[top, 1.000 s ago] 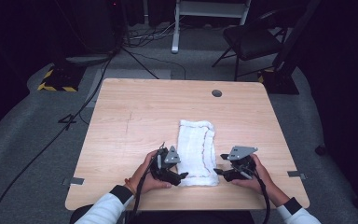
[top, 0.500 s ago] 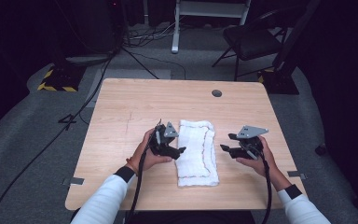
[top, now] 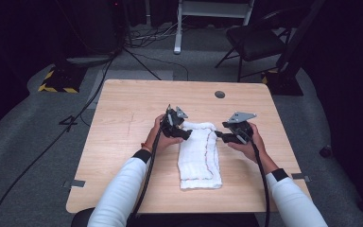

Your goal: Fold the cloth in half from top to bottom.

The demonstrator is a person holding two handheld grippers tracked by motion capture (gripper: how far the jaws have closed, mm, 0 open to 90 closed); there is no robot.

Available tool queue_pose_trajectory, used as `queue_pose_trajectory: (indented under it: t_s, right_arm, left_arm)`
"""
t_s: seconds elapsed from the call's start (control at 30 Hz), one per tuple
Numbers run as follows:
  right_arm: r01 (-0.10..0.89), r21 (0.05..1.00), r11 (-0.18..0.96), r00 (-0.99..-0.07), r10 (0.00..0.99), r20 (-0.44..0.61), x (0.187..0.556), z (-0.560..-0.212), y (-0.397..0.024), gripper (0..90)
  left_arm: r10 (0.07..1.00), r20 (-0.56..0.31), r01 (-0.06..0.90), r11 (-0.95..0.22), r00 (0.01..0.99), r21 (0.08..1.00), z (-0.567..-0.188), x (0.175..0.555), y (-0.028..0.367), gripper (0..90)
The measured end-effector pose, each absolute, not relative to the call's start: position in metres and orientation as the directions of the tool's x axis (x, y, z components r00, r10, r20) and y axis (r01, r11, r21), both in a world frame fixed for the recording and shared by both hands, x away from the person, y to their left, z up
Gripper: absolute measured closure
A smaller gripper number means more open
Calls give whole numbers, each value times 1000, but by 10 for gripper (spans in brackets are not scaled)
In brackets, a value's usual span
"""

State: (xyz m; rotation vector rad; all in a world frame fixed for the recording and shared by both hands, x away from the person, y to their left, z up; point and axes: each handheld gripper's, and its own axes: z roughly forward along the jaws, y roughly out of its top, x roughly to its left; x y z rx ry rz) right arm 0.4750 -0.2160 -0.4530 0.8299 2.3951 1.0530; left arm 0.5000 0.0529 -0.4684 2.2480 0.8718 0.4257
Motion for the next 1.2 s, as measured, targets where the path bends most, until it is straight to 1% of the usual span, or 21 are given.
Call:
queue_pose_trajectory:
  t_s: [0.17,0.3,0.37,0.43,0.63,0.67,0.8,0.83,0.87,0.9,1.0,1.03,1.07,1.1,1.2]
  right_arm:
    - [378,759,530,-739,666,-97,487,-459,-206,458]
    - [393,758,521,-734,674,-82,496,-464,-202,458]
    - [406,751,521,-725,683,-82,501,-467,-200,458]
    - [436,744,506,-711,701,-60,511,-471,-198,450]
    - [472,716,515,-708,705,-40,522,-482,-192,436]
    - [479,710,516,-706,707,-38,524,-484,-191,435]
    - [488,694,530,-708,705,-41,529,-489,-188,422]
    - [488,694,530,-708,705,-41,529,-489,-188,422]
    - [490,694,528,-707,706,-38,530,-490,-187,423]
    - [500,692,521,-704,710,-25,532,-491,-186,420]
    - [512,689,512,-705,709,-3,535,-491,-186,423]
    - [527,686,502,-703,711,20,537,-492,-186,427]
    - [529,683,504,-714,699,37,540,-492,-188,435]
    - [526,682,508,-719,695,37,540,-492,-188,446]
    - [514,678,525,-742,668,46,540,-490,-186,557]
  left_arm:
    - [711,37,496,-525,702,692,-476,513,53,224]
    - [712,24,502,-518,702,693,-481,520,52,222]
    - [711,7,512,-513,703,689,-484,524,52,217]
    - [715,-2,525,-511,699,681,-489,529,52,204]
    - [721,-5,537,-511,693,671,-495,533,50,190]
    - [726,-20,549,-502,687,668,-496,534,51,189]
    - [731,-32,563,-496,681,661,-496,534,53,191]
    - [731,-32,563,-496,681,661,-496,534,53,216]
    - [719,-48,559,-496,694,665,-496,534,53,216]
    - [705,-50,549,-504,708,667,-495,534,54,313]
    - [697,-58,548,-507,715,665,-494,533,53,363]
    - [686,-56,540,-517,725,664,-494,533,53,363]
    - [686,-62,545,-517,725,660,-493,533,52,400]
    - [687,-65,550,-517,724,656,-493,533,52,400]
    - [686,-59,553,-529,725,644,-491,534,50,395]
